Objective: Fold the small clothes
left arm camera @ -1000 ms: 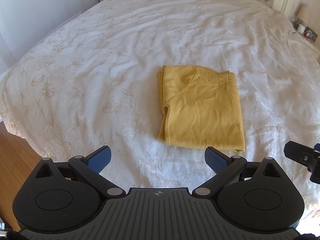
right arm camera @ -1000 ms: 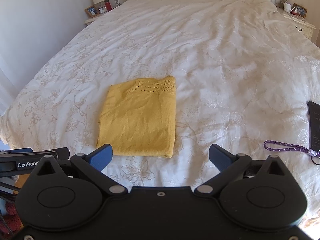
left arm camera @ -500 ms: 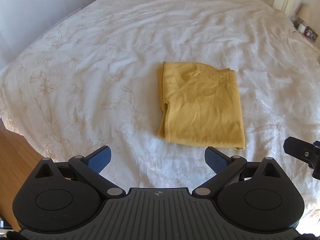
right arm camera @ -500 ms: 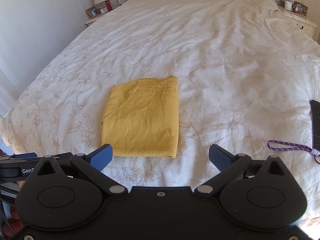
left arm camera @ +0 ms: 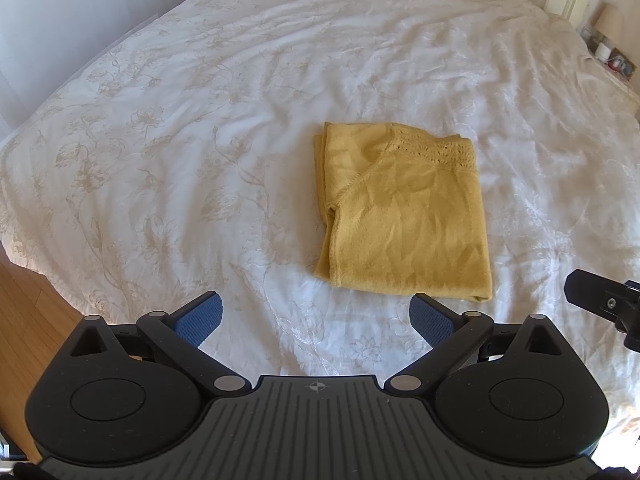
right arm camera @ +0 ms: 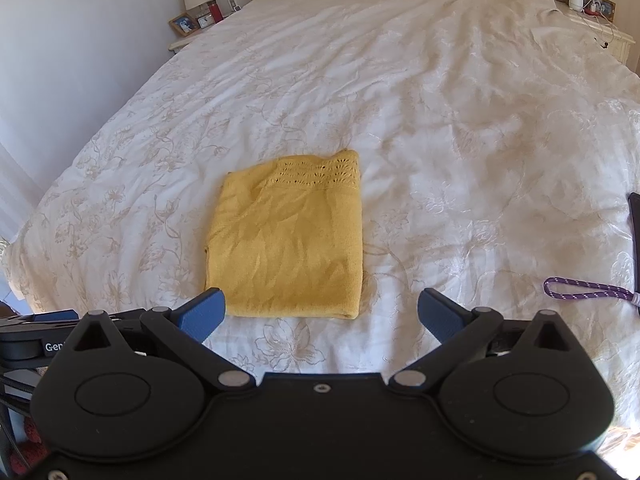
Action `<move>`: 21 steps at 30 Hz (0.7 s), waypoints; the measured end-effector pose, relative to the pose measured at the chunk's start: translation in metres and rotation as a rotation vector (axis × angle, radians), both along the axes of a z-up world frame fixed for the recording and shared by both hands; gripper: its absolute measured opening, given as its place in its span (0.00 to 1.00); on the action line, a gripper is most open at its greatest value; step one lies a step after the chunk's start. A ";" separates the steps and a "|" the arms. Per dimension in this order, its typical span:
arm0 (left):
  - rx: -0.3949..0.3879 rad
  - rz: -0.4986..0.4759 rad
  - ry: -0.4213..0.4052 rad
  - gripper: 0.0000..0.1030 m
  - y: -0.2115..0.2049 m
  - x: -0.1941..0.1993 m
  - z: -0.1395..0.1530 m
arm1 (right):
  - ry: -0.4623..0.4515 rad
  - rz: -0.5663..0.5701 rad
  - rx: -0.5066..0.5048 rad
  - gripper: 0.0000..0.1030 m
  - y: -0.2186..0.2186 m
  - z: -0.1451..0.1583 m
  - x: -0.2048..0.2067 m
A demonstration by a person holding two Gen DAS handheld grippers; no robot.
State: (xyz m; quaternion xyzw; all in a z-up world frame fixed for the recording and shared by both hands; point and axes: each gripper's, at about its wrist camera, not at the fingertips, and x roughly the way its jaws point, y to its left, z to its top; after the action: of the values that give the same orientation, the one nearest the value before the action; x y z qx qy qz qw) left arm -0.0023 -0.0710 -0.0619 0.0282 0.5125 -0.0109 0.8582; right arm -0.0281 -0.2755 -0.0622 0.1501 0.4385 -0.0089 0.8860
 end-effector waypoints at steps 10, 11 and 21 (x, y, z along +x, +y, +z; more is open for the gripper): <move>-0.005 0.003 0.016 0.98 0.000 0.006 -0.003 | 0.015 -0.003 0.015 0.99 0.004 -0.003 0.008; -0.005 0.001 0.019 0.98 0.000 0.007 -0.003 | 0.017 -0.003 0.016 0.99 0.004 -0.004 0.009; -0.008 -0.004 0.032 0.98 0.000 0.014 -0.006 | 0.034 0.002 0.022 0.99 0.004 -0.007 0.015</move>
State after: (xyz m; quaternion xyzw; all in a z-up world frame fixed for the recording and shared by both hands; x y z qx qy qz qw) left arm 0.0119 -0.0709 -0.0681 0.0256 0.5261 -0.0153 0.8499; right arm -0.0134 -0.2718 -0.0693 0.1591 0.4537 -0.0057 0.8768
